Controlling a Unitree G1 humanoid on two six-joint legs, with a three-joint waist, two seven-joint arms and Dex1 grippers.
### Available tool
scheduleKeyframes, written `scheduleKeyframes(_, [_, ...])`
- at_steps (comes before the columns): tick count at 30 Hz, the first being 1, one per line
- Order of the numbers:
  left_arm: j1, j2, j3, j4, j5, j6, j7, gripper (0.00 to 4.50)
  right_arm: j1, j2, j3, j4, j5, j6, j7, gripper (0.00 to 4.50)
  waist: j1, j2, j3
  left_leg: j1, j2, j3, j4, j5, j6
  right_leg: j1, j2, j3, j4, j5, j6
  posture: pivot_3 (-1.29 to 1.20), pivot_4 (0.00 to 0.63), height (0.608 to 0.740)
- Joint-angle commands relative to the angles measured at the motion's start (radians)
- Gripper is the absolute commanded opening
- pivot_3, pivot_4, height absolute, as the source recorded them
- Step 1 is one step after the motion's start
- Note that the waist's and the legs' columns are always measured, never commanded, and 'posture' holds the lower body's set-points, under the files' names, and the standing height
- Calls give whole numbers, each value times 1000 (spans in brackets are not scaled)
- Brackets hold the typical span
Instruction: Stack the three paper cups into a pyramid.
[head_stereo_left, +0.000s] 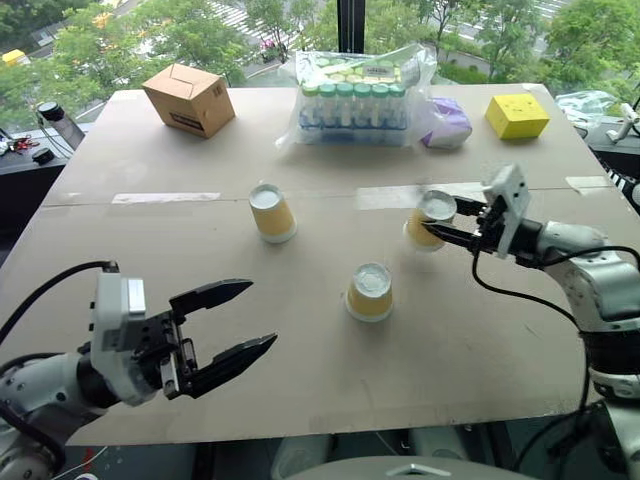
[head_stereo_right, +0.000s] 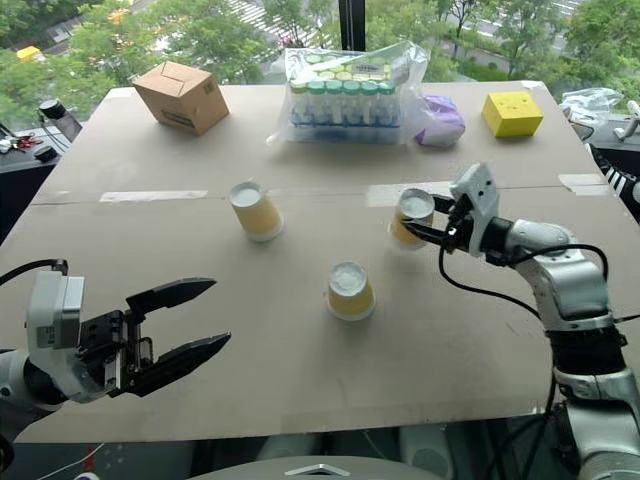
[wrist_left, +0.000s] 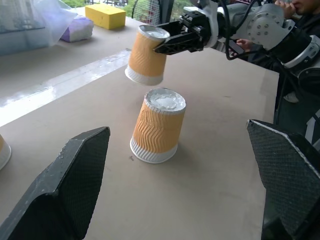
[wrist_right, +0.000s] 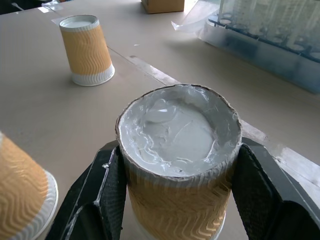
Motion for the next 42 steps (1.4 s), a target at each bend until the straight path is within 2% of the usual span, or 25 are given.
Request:
scheduleKeyframes(1, [-15, 12, 2, 3, 3, -24, -18, 4500, 112, -52, -77, -203, 136, 72, 58, 2484, -9, -1, 0, 0, 1, 1, 0, 0, 0, 0, 1, 0, 0, 0, 0, 0, 150, 740])
scheduleKeyframes(5, [-57, 26, -24, 43, 7, -17, -34, 4500, 221, -22, -43, -347, 145, 62, -9, 2484, -24, -1, 0, 5, 2, 5, 0, 0, 0, 3, 3, 5, 2, 0, 0, 0, 150, 740])
scheduleKeyframes(9, [-76, 49, -23, 97, 13, -14, -78, 4500, 230, 58, 99, -338, 0, -46, -81, 2484, -22, -3, -1, 7, 4, 7, 4, -1, 1, 5, 6, 4, 3, 1, 2, 0, 150, 740])
scheduleKeyframes(13, [-79, 62, -13, 135, 25, -21, -115, 4500, 248, 96, 163, -308, -80, -117, -108, 2484, -16, -3, -2, 6, 3, 9, 4, 1, -2, 5, 6, 4, 3, 2, 2, 0, 150, 740])
scheduleKeyframes(18, [-90, 61, -9, 158, 41, -29, -124, 4500, 266, 106, 188, -268, -140, -178, -117, 2484, -17, -3, -2, 5, 3, 5, 4, 1, -2, 3, 5, 4, 2, 2, 2, 0, 150, 740])
scheduleKeyframes(31, [-39, 51, 7, 143, 46, -33, -141, 4500, 242, 131, 231, -159, -181, -244, -84, 2484, -20, -5, -2, 5, 3, 5, 3, 1, -2, 3, 5, 4, 2, 2, 2, 0, 150, 740])
scheduleKeyframes(32, [-39, 50, 5, 143, 47, -34, -140, 4500, 237, 133, 233, -154, -179, -242, -81, 3222, -21, -5, -3, 5, 4, 5, 3, 1, -2, 3, 5, 4, 2, 2, 2, 0, 150, 740])
scheduleKeyframes(34, [-44, 45, -3, 148, 48, -32, -131, 4500, 230, 131, 224, -152, -169, -241, -75, 3851, -19, -4, -2, 6, 4, 5, 3, 1, -2, 3, 5, 4, 2, 2, 2, 0, 150, 740])
scheduleKeyframes(35, [-54, 42, -9, 157, 48, -27, -116, 4500, 230, 122, 210, -158, -158, -237, -68, 4432, -19, -4, -2, 6, 4, 5, 3, 1, -2, 3, 5, 4, 2, 2, 2, 0, 150, 740])
scheduleKeyframes(38, [-86, 35, -30, 182, 51, -16, -83, 4500, 240, 92, 149, -185, -110, -224, -44, 4474, -14, -4, -2, 5, 3, 4, 3, 1, -2, 3, 5, 4, 2, 2, 2, 0, 150, 740])
scheduleKeyframes(42, [-180, 13, -102, 257, 157, -20, 52, 4500, 293, 34, -3, -287, 60, -210, 26, 4474, -13, -3, -2, 5, 2, 4, 3, 1, -2, 3, 3, 4, 2, 2, 2, 0, 150, 740])
